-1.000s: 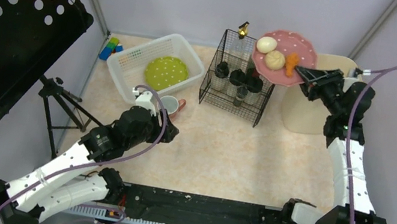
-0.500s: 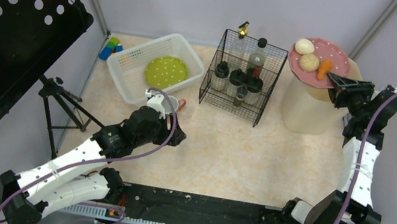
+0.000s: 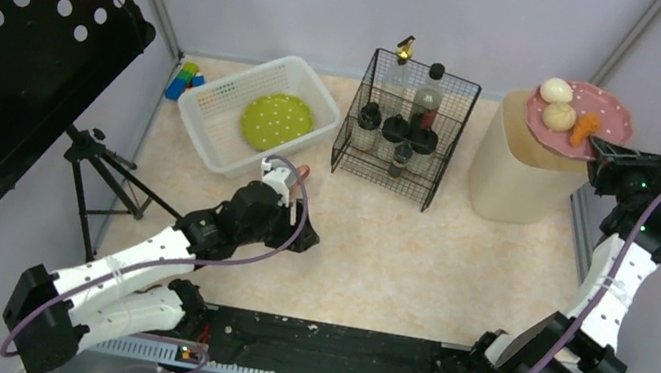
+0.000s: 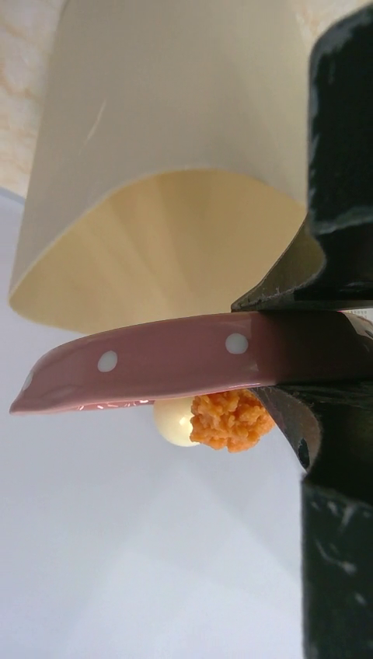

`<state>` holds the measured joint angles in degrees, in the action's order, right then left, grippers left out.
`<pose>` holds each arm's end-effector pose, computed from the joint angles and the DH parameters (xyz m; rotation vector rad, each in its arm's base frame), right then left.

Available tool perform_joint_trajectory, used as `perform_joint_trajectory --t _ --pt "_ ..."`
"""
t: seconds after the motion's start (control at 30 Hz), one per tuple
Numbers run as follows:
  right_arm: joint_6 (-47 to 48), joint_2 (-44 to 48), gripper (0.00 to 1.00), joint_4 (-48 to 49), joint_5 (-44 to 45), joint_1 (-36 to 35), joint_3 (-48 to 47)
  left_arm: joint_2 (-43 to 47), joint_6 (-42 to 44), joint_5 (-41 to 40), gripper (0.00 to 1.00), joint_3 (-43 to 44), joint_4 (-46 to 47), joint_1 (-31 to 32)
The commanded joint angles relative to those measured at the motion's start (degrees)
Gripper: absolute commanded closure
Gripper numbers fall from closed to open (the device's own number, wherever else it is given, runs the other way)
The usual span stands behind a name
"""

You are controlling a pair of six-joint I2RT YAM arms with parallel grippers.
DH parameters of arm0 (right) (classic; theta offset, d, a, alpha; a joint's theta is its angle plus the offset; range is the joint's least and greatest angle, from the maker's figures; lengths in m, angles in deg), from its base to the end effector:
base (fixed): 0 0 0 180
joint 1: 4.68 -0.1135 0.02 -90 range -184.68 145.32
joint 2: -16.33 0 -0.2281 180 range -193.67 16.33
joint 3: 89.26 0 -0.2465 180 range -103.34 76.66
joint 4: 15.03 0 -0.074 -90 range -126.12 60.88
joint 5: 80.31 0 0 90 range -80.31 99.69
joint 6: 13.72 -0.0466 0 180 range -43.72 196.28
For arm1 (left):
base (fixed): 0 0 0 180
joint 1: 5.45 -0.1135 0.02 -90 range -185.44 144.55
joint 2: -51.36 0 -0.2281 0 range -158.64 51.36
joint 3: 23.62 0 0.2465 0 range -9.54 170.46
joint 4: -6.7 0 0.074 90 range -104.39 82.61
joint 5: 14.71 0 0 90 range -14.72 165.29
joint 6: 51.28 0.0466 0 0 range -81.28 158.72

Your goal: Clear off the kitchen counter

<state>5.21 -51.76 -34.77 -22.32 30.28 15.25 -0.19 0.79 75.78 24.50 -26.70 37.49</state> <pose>0.2520 -0.1461 0.3326 1.1917 1.4194 0.9430 0.1613 -0.1507 0.2051 0.1068 2.3273 -0.7637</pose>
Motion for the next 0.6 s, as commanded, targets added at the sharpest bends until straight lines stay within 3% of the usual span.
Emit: perform_joint_trajectory --t 0.0,0.57 --pt "3.6 4.2 1.00 1.7 0.7 1.4 -7.1 -1.9 1.4 3.1 0.29 -1.6 6.0 -0.2" --pt "19.7 3.4 1.00 -9.5 7.6 1.8 -14.7 -6.9 2.2 8.4 0.29 -4.4 12.4 -0.4"
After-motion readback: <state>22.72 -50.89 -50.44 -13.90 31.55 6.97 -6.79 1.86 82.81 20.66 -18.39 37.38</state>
